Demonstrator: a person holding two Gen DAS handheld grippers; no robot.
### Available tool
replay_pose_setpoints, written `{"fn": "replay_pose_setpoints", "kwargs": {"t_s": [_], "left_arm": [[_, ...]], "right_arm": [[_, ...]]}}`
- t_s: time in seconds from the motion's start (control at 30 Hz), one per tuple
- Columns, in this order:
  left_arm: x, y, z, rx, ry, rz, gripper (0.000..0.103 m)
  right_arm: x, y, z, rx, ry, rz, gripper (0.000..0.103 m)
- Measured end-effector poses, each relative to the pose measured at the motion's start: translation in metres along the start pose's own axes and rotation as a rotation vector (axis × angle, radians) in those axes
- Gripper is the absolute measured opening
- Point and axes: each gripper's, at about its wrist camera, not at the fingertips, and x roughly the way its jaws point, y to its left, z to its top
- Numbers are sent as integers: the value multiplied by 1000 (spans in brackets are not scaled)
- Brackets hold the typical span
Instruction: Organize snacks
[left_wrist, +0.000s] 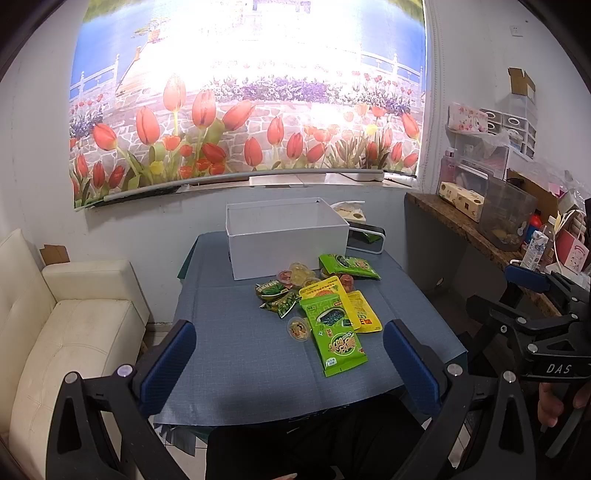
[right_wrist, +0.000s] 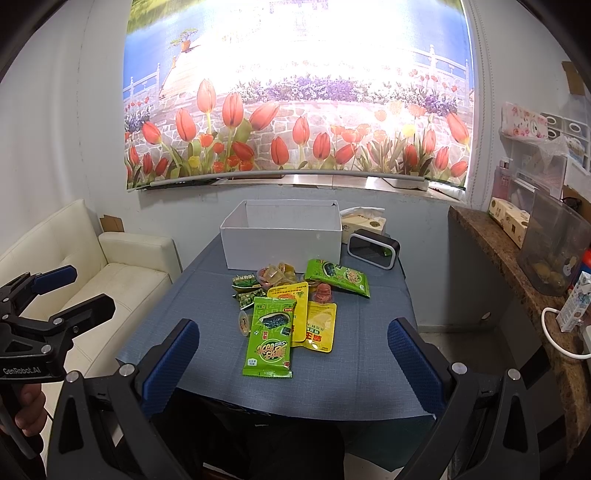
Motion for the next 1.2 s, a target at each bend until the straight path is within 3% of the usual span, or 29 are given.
{"fn": "replay_pose_setpoints", "kwargs": {"t_s": [0.4,0.57,0.8,0.87,0.97,1.07,1.2], "left_arm": [[7,-1,-3,2,9,-4,103],[26,2,-1,-4,29,-27,103],[62,2,-2,-13,76,-48,103],[72,0,-4,-1,89,-44,103],[89,-3,-8,12,109,-42,103],[105,-4,-9,12,123,-43,103],[131,-2,-10,-4,157,-40,103]], "right_arm": [[11,-3,-3,-4,13,31,103],[36,-10,0,-78,-4,58,103],[121,-41,13,-264,46,74,103],[149,-54,17,-331,49,133,103],[198,-75,22,-414,124,236,103],[250,-88,27,-509,225,222,103],[309,-110,34,-545,288,243,103]]}}
